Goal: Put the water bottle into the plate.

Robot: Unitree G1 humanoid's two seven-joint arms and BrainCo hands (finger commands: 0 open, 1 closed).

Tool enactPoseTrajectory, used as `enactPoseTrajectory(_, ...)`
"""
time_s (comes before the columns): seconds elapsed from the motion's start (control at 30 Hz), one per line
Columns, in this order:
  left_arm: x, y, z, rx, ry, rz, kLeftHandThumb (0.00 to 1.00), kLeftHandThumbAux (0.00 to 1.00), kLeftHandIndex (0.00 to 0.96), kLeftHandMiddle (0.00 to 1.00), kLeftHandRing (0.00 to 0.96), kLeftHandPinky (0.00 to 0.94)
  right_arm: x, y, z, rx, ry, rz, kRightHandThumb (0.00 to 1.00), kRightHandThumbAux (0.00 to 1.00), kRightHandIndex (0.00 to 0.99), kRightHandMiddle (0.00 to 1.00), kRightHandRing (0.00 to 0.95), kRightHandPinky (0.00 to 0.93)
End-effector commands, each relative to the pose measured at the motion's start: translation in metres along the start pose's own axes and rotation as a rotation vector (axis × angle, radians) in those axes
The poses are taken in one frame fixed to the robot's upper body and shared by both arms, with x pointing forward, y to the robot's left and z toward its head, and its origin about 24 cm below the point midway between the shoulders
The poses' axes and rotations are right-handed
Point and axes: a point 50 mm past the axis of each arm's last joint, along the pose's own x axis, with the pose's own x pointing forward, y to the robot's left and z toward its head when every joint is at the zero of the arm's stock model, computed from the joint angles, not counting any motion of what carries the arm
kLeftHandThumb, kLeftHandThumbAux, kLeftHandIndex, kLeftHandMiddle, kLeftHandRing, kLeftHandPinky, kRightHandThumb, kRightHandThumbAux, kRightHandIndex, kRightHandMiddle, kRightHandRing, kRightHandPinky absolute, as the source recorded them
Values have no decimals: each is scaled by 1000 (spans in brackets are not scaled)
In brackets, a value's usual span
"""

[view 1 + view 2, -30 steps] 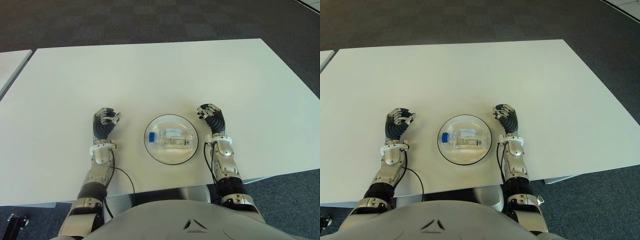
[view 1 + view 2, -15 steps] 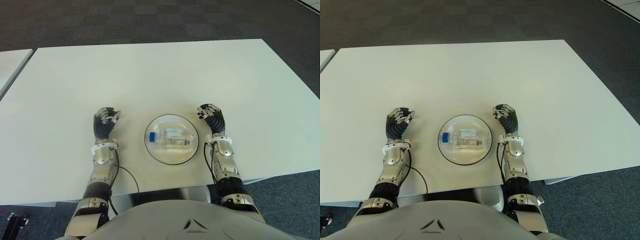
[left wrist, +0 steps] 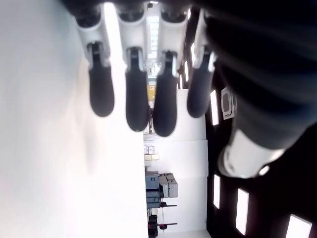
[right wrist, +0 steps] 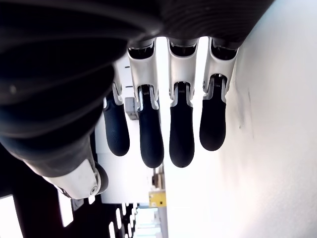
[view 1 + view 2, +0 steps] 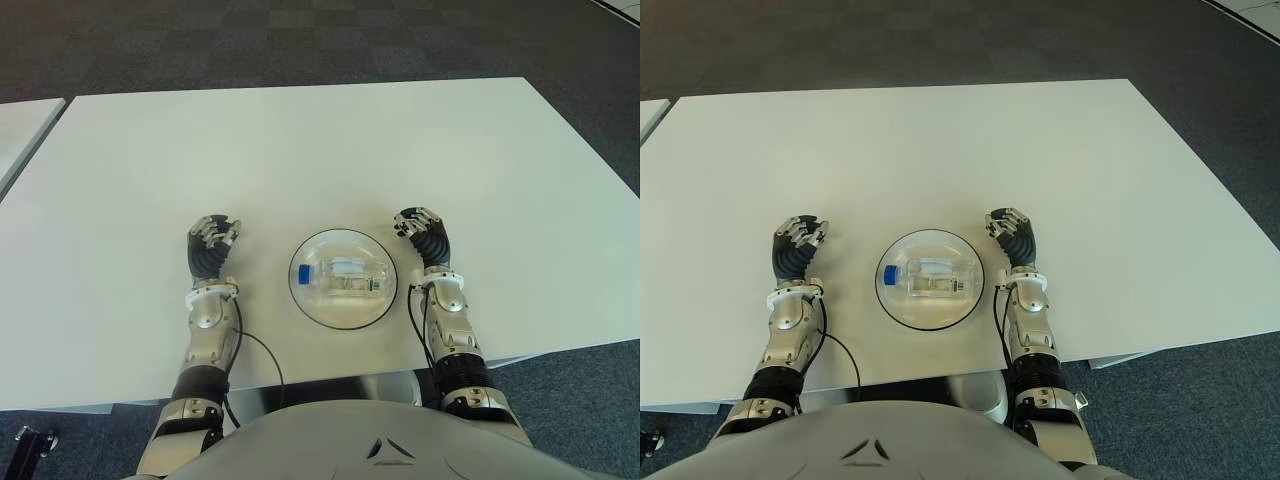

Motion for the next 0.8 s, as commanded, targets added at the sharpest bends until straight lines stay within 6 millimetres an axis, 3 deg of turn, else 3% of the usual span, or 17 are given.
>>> enactPoseTrajectory(0.03, -11, 3, -17, 12, 102, 21, 706, 714, 431, 541, 510, 490, -4, -1, -12, 5, 69, -5, 707, 733, 428, 496, 496, 503)
enactPoseTrajectory(0.8, -10, 4, -17, 43, 92, -19, 707, 714, 434, 575, 531, 515, -4, -2, -12, 6, 64, 2, 707, 732, 428, 491, 501, 523)
